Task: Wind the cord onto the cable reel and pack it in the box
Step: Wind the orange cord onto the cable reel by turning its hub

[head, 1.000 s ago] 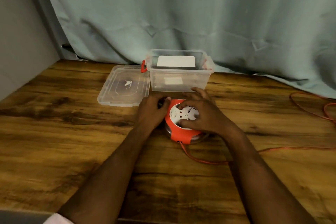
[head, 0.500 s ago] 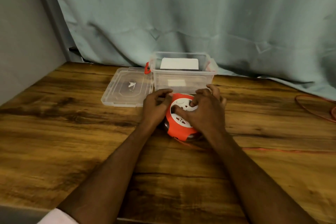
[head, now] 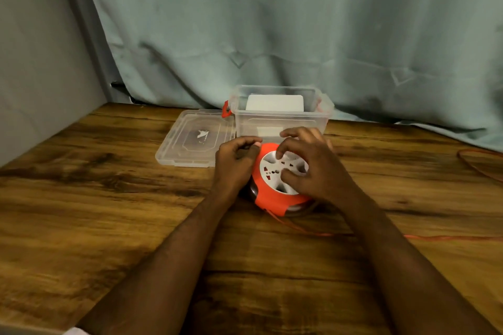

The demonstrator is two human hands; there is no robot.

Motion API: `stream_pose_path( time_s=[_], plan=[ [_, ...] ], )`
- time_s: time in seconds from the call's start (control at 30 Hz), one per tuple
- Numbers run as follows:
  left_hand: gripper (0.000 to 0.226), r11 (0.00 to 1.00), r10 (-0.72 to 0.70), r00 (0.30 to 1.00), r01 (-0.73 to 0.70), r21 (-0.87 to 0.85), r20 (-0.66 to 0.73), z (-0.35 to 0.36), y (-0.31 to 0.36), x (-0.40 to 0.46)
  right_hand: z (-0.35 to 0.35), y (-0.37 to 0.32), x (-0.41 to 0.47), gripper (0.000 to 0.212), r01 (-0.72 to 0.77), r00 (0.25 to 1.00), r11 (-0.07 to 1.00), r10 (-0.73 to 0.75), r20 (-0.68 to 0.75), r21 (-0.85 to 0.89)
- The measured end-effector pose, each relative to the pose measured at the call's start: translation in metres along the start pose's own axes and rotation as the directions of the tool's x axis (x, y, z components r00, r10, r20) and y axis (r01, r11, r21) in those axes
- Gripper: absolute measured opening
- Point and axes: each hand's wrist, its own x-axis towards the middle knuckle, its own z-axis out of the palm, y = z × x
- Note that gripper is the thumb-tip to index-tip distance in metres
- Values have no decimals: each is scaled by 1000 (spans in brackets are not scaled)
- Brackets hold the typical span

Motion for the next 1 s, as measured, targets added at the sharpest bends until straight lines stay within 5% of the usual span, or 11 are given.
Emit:
stream_pose_path(
  time_s=[0.07,0.17,0.6,1.0],
  plan=[
    [19,1000,10,1000,-10,3,-1,0,0,0,-3,5,-3,56,33,984,995,-49,170,95],
    [21,1000,20,1000,-20,-5,4,1,-1,0,-3,7,-3,69,0,975,996,-19,223,87],
    [22,998,35,999,-34,-43,25,3,-3,-1,3,-3,-2,77,-60,996,989,67,51,-135],
    [24,998,40,998,-38,-57,48,4,-3,0,4,-16,-1,65,-342,939,899,315,-138,-275]
  ],
)
